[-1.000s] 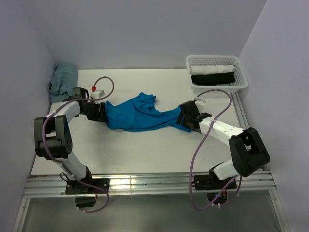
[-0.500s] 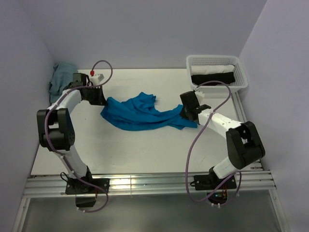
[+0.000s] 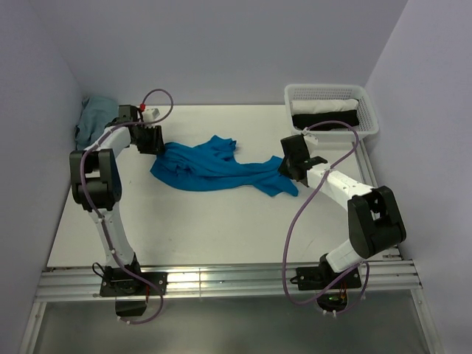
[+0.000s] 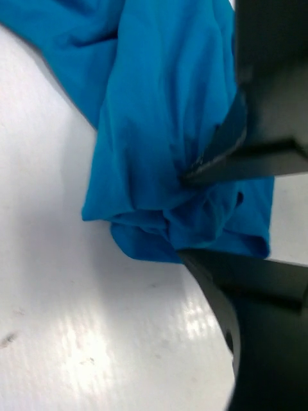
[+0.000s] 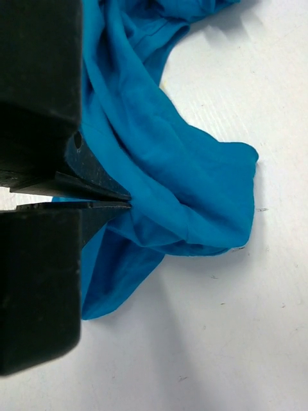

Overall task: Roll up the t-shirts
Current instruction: Flatten the tshirt

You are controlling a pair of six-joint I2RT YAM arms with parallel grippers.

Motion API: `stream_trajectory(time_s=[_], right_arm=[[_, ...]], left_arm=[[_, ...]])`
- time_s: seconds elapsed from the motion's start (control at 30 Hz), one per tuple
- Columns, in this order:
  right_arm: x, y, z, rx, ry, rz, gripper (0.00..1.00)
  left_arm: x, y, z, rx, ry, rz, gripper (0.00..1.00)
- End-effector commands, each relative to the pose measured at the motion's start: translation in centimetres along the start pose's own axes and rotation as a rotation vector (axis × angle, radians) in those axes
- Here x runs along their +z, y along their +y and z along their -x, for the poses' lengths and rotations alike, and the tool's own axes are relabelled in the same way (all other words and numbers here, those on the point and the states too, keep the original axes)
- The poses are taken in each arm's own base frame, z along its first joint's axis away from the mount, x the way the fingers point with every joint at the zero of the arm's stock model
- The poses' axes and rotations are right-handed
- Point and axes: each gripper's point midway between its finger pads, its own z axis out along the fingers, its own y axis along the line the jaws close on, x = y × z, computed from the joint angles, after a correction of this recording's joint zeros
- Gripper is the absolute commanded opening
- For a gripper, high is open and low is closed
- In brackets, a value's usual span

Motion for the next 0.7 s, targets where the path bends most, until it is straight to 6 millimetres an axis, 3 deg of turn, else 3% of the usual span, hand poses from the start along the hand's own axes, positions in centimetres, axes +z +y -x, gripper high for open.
stream_trajectory(time_s=[0.0,0.07,0.2,0.4,0.5,0.67], right_arm=[[-0.3,0.5,1.2,0.021,-0.034,0.024,0.10],[-0.2,0.4,1.1,0.021,-0.029,0.022,0.13],[-0.2,0.4,1.2,0.021,-0.033,0.020,0.13],[-0.4,0.2,1.4,0.021,-0.034,0.016,0.14],[-0.4,0.1,1.4,0.020,-0.031,0.014,0.14],[-0.8,0.1,1.7,0.031,-0.038,0.018,0.14]], left_arm=[[-5.3,0.2,2.8,0.077,-0.131,0.069,0.53],[-6.8,1.0,2.9,0.092,-0.162,0.089,0.61],[-8.4,1.7,1.4,0.176,-0.158,0.123,0.61],[-7.5,2.6,-3.2,0.270,-0.083,0.119,0.50],[-6.7,2.1,-4.1,0.325,-0.076,0.064,0.50],[-4.9,2.1,-4.1,0.330,-0.078,0.018,0.52]])
